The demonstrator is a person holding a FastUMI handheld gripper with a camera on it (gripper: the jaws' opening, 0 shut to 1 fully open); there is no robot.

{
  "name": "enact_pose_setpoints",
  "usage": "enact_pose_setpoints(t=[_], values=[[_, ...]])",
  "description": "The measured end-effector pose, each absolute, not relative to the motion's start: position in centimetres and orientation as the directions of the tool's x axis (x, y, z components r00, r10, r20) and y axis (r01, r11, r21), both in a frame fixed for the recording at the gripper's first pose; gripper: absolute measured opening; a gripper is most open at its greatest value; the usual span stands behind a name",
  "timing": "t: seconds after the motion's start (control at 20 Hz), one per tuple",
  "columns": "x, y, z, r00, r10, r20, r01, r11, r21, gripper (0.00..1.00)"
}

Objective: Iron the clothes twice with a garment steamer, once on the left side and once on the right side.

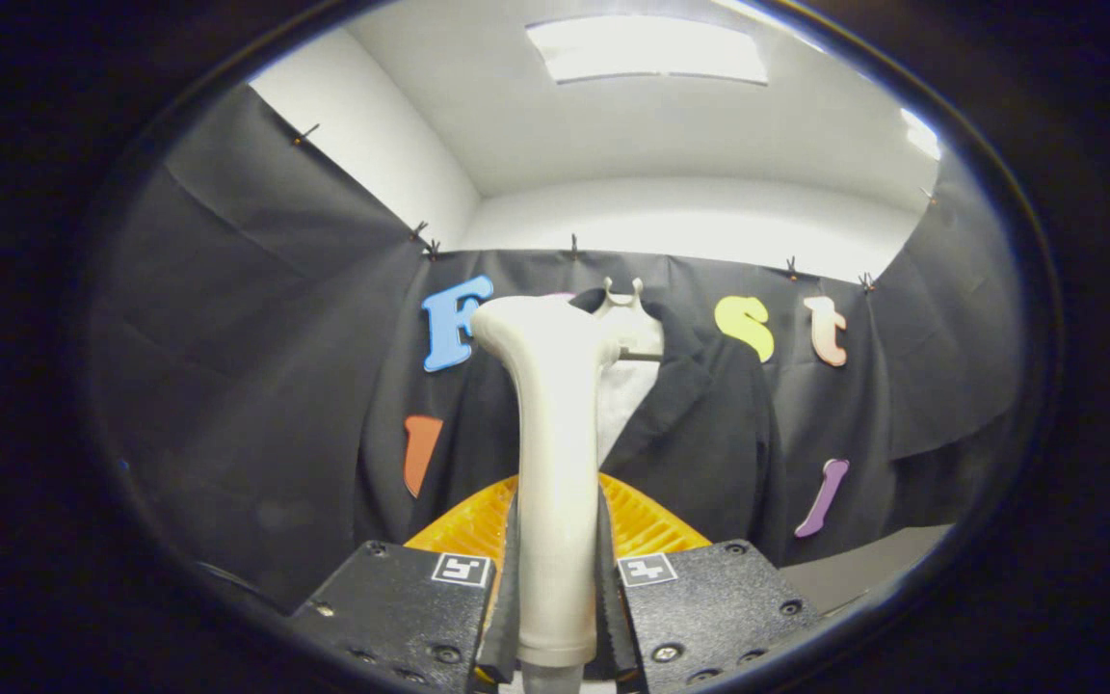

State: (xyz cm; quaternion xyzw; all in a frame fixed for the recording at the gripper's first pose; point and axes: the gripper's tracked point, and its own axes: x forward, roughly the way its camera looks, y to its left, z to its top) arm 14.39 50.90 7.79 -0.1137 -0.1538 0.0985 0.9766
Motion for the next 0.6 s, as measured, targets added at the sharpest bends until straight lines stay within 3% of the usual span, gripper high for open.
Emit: enact_pose_setpoints(t=[0.6], values=[[23.4, 54.6, 11.8, 0.908, 0.189, 0.374, -0.068, 0.948, -0.312, 0.35]])
